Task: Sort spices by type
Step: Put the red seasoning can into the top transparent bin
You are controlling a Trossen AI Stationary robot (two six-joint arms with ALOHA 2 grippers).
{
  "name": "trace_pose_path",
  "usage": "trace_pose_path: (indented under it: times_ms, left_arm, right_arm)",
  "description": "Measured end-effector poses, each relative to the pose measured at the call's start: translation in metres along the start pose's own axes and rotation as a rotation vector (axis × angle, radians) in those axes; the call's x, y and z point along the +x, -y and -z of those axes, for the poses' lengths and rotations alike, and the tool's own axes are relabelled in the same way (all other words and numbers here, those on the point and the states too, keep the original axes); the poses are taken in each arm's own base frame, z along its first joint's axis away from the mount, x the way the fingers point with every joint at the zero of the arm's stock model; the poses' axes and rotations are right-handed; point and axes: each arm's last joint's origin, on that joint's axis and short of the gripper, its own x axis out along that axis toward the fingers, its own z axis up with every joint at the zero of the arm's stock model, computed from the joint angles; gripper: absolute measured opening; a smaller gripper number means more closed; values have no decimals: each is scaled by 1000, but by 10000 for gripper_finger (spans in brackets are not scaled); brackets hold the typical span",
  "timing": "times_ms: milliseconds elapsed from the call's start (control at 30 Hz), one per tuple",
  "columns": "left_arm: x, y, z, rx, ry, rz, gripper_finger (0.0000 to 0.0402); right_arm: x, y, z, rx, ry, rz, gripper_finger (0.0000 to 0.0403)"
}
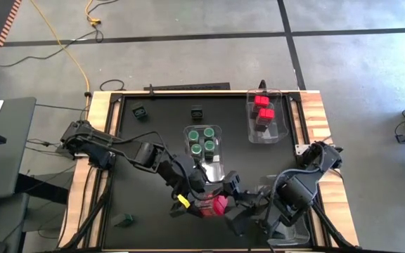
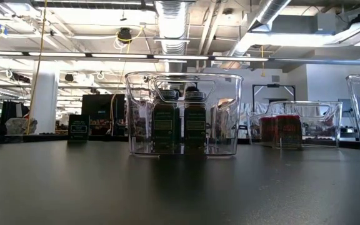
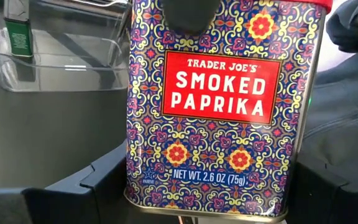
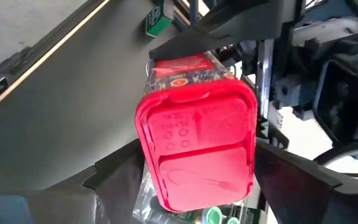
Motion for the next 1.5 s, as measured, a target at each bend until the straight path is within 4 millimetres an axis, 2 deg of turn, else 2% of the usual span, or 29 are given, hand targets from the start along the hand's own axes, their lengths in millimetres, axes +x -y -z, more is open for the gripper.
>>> trace_pose_path:
  times_ms: [100, 333, 833, 1100, 1300, 1500]
  left_arm:
    - [0, 0, -1, 3, 7, 7, 298]
    - [0, 1, -1, 15, 6, 14, 313]
    - [0, -2, -2, -1, 24, -40, 335]
    - [-2, -8, 0, -17, 4, -101, 381]
    - [-9, -21, 5, -56, -80, -152, 383]
    - [-33, -27, 17, -105, -224, -224, 383]
  right_arm:
    - [1, 1, 0, 2, -2, -2, 313]
    - [1, 1, 0, -15, 0, -2, 241]
    - [1, 1, 1, 73, -9, -5, 241]
    - [1, -1, 8, 181, -69, -15, 241]
    - [-2, -3, 28, 368, -250, 7, 241]
    - [-1, -4, 28, 582, -256, 34, 241]
